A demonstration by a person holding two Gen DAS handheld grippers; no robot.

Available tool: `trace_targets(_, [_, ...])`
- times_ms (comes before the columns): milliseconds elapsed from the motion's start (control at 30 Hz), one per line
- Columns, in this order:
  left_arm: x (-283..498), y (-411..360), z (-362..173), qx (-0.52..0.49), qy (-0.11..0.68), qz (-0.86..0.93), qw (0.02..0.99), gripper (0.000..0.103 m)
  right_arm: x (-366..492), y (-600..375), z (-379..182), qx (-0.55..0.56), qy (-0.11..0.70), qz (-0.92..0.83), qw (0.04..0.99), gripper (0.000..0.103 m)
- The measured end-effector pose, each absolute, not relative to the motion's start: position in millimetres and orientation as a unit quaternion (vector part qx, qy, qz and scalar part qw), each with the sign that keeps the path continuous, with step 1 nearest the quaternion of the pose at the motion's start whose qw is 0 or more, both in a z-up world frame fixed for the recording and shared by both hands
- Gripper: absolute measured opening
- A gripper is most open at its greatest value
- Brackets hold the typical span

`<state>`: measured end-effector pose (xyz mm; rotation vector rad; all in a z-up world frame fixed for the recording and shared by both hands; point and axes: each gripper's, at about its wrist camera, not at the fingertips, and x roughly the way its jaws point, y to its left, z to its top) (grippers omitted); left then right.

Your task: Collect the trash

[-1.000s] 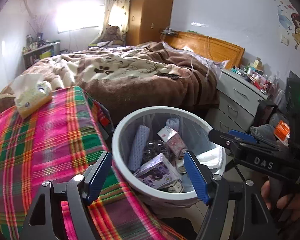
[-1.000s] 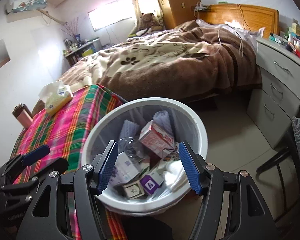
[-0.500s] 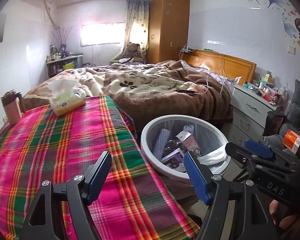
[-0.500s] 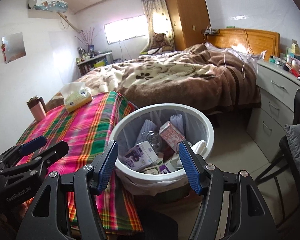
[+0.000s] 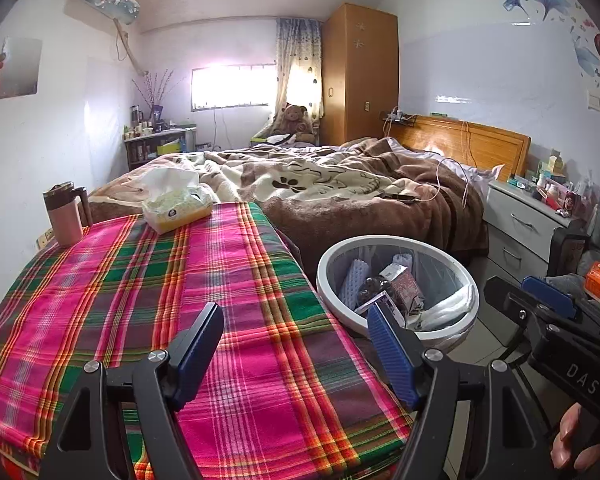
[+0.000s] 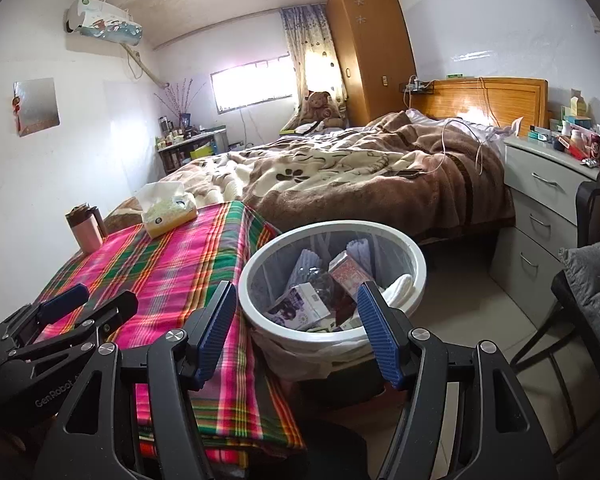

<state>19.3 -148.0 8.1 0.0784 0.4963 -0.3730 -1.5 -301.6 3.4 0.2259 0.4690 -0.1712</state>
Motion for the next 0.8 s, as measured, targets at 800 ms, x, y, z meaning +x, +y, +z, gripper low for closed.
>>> trace_targets(800, [16.9, -135.9, 8.5, 0.029, 0.243, -0.173, 0.954, 0.074, -6.6, -291.8, 5.4, 0.110, 0.233, -0.081, 0.963, 0.065])
